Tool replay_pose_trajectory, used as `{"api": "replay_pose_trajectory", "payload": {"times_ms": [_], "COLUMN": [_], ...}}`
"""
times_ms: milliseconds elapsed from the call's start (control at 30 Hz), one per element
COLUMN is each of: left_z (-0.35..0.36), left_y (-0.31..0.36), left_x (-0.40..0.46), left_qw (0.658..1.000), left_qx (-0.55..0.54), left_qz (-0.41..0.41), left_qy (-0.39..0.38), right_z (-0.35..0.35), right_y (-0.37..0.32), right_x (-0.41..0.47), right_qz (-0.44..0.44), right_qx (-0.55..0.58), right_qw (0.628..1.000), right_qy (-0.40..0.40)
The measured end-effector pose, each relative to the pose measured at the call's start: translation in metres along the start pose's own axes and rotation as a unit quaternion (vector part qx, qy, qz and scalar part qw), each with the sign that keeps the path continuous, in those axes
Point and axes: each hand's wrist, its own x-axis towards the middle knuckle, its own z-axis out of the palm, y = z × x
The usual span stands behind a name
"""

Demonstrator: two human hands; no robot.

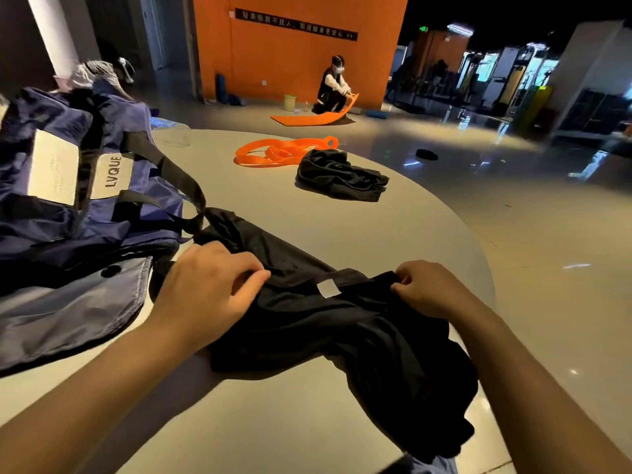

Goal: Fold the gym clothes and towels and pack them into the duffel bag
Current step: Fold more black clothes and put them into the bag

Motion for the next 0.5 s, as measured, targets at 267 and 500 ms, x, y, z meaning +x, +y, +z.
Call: {"api": "replay_pose_trajectory", "payload": {"times_ms": [267, 500], "left_z": [0.036, 0.029], "left_y": [-0.033, -0.052], "left_x": [-0.007, -0.002], "left_qw": [0.980, 0.979], "left_qx": [-0.080, -0.040], "left_qz": [-0.093, -0.145], "left_qy": [-0.157, -0.135], "right_z": [0.046, 0.037], "right_y": [-0.007, 0.005], "right_x": [-0.001, 0.015], "right_qz": [-0.069, 0.051], "right_qx": [0.106, 0.330], "right_qw": [0.952, 0.890], "right_qy": [0.278, 0.311]}}
